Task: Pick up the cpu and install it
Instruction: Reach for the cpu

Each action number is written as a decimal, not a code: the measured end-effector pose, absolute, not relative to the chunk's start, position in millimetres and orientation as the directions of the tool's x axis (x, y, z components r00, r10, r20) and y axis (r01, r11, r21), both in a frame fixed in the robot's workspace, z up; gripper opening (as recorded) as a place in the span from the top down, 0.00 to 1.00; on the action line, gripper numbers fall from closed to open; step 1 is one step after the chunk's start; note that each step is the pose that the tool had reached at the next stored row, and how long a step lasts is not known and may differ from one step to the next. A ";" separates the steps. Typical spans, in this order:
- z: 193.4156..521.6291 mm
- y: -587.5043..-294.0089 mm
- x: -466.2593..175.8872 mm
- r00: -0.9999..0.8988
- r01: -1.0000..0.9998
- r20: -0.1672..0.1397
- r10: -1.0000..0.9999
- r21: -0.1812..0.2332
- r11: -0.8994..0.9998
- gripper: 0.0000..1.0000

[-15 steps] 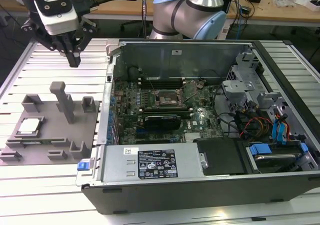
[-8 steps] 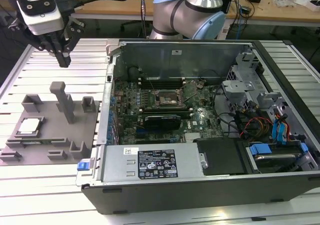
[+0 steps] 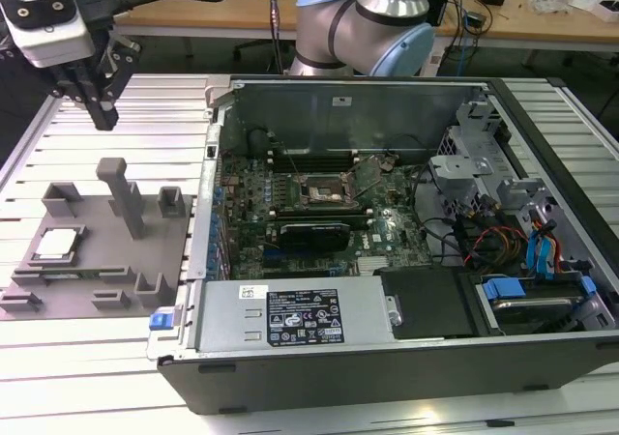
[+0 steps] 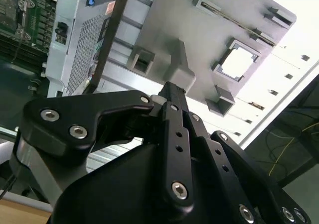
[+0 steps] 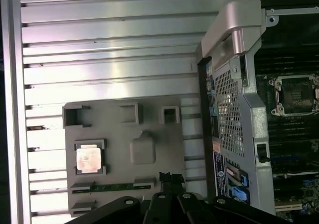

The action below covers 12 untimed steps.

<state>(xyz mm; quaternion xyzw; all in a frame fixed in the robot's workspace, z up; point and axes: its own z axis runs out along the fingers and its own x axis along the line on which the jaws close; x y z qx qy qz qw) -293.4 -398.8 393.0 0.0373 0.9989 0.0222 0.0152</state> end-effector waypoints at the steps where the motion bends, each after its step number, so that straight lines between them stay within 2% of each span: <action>1: 392.9 -398.9 -296.2 -0.997 0.074 -0.029 0.075 0.045 0.996 0.89; 12: 385.0 -398.9 -320.1 -0.997 0.074 -0.029 0.075 0.046 0.996 0.89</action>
